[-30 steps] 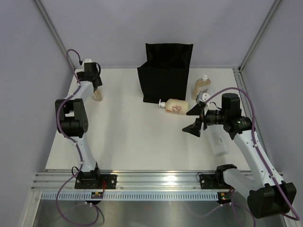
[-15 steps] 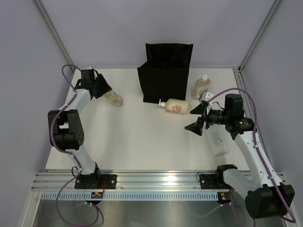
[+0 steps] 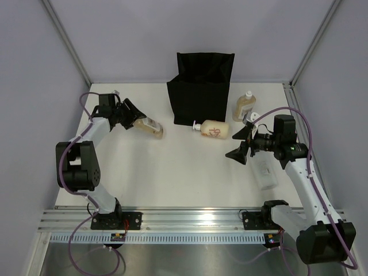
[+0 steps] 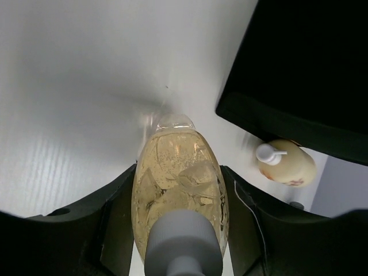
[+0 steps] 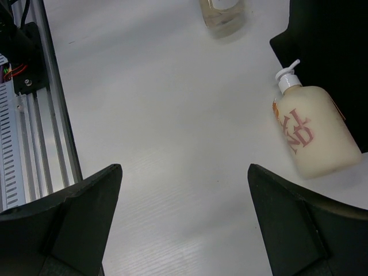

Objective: Place the personal care products into the canvas bag

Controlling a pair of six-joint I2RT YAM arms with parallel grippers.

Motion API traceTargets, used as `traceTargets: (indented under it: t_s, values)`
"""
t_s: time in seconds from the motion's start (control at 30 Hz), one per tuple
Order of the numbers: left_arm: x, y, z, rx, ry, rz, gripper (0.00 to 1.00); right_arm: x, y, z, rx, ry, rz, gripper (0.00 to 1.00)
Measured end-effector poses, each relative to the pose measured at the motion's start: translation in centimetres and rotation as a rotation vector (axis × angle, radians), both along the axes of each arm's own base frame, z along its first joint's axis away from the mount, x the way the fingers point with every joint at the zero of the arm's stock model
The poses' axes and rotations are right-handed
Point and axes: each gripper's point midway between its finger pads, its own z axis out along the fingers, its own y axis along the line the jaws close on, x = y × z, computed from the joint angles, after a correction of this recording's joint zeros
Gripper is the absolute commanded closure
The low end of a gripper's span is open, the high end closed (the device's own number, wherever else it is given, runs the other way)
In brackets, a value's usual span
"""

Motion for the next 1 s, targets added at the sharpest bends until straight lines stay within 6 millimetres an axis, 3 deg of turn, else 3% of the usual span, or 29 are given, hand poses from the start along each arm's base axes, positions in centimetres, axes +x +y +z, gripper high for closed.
traceTargets:
  t_s: [0.13, 0.27, 0.63, 0.8, 1.0]
  values:
    - [-1.0, -0.9, 1.7, -0.074, -0.018, 0.002, 1.00, 0.2, -0.3, -0.1, 0.000, 0.003, -0.012, 0.01]
    - [-1.9, -1.5, 4.8, -0.130, -0.077, 0.017, 1.00, 0.4, -0.6, -0.1, 0.000, 0.003, -0.025, 0.01]
    - [-3.9, -2.4, 16.5, -0.311, -0.314, 0.102, 1.00, 0.6, -1.0, -0.2, 0.000, 0.007, -0.044, 0.01]
    - [-2.6, -4.1, 21.3, -0.384, -0.349, 0.104, 1.00, 0.6, -1.1, -0.3, 0.000, 0.008, -0.044, 0.00]
    - [1.2, -9.4, 29.0, -0.459, -0.445, -0.002, 1.00, 0.7, -1.1, -0.3, 0.000, 0.007, -0.045, 0.00]
